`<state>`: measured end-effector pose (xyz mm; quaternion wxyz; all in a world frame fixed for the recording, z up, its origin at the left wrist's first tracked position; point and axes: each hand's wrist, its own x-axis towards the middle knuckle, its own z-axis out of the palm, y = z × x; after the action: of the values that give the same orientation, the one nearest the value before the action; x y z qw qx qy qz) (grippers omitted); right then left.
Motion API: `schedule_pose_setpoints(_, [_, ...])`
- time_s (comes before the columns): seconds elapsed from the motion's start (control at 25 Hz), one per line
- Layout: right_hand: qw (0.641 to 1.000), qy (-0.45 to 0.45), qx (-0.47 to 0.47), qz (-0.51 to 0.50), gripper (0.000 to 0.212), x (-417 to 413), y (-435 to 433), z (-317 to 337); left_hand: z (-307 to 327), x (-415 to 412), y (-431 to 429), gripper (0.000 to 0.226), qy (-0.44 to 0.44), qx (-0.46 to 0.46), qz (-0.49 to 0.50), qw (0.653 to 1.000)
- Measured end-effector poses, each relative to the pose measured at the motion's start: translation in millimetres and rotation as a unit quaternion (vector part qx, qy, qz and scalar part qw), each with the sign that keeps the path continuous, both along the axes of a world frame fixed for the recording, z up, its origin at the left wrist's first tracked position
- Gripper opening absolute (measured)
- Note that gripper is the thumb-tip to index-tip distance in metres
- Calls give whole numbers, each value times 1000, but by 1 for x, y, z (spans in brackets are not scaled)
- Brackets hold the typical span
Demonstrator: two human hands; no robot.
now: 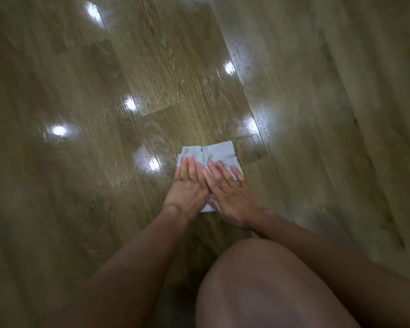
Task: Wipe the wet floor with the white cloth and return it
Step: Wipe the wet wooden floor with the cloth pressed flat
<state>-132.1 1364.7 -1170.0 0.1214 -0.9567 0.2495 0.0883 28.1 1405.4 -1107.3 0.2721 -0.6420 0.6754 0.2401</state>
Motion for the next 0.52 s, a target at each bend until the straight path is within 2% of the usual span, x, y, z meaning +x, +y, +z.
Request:
schedule_pose_setpoints(0.32, [998,25,-2,-55,65,5,6,9,-7,6,9,55,43,-34,-31,998])
schedule_pose_setpoints(0.44, [992,14,-16,-122,66,13,11,3,-19,26,-14,55,42,-61,-107,991])
schedule_pose_setpoints(0.52, [980,22,-38,-193,66,22,-6,-2,-32,42,-55,63,33,-95,-177,979])
